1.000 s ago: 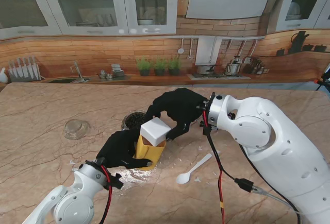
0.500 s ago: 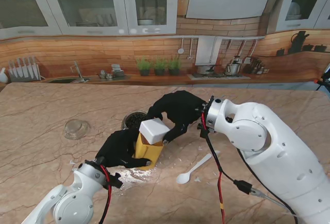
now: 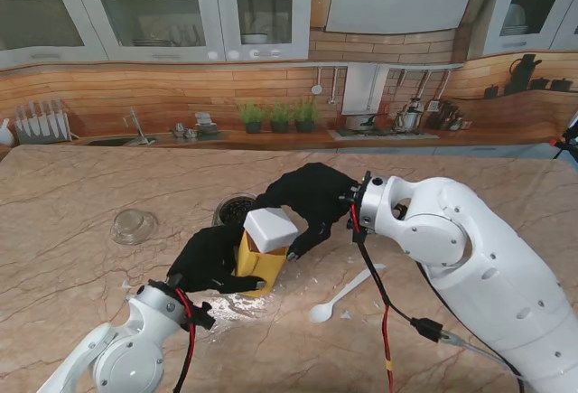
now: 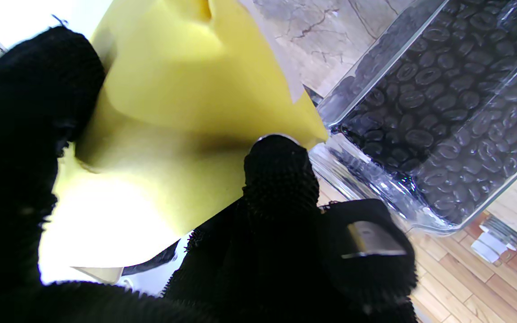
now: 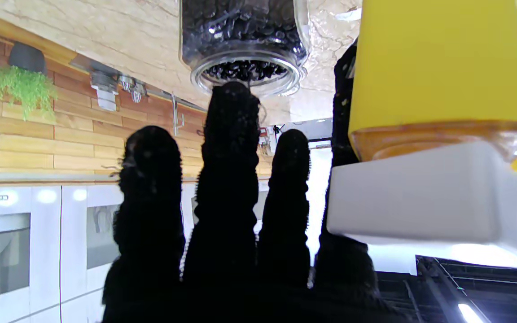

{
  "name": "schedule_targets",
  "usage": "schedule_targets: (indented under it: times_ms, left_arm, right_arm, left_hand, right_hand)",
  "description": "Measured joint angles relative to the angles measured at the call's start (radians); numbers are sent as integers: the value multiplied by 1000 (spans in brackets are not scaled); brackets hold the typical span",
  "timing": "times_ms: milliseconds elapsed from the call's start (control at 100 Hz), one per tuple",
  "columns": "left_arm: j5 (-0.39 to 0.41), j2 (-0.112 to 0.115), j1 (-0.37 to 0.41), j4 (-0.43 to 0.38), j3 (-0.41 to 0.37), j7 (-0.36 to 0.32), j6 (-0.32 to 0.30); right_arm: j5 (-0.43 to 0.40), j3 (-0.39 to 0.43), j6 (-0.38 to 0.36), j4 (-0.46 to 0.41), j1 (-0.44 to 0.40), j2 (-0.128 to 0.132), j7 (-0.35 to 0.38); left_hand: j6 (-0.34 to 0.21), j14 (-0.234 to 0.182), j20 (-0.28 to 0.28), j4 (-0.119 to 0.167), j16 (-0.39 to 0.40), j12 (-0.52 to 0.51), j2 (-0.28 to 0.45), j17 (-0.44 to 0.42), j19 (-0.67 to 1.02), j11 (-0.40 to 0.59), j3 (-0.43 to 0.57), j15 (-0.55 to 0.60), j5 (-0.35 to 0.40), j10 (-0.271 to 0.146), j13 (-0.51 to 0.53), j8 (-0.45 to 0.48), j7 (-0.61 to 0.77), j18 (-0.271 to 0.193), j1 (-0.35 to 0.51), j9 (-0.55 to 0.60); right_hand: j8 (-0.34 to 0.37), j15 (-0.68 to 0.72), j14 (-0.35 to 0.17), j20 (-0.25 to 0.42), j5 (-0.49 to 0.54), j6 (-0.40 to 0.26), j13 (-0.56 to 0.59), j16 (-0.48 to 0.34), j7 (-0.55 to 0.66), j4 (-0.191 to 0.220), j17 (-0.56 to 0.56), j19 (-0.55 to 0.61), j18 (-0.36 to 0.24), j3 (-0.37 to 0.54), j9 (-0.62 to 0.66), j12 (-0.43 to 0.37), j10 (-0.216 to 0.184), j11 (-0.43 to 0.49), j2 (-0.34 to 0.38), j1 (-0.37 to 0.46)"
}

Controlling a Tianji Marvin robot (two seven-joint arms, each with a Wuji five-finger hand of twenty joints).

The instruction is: Portion coffee beans from the glass jar into the coffee jar

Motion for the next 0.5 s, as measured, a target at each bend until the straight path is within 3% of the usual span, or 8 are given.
schedule_targets:
  times_ms: [290, 500]
  left_arm:
    - [-2, -1, -5, 4, 4, 2, 11]
    - [-1, -1, -5, 4, 2, 1, 11]
  right_arm:
    - [-2, 42, -9, -42, -19, -4, -28]
    - [-34, 84, -39, -59, -25, -7, -29]
  left_hand:
    - [0, 0, 0, 0, 0, 0, 0, 0, 0, 0, 0, 0, 0, 0, 0, 0, 0, 0, 0, 0]
    - [0, 0, 0, 0, 0, 0, 0, 0, 0, 0, 0, 0, 0, 0, 0, 0, 0, 0, 0, 0]
  right_hand:
    - [-36, -13, 0, 0, -51, -8, -19, 0, -45, 0, -16, -15, 0, -11, -25, -14, 1, -5, 6, 0]
    - [-97, -28, 0, 0, -164, -9, -39, 0, -118, 0, -37, -30, 0, -69, -86, -49, 4, -38, 94, 3]
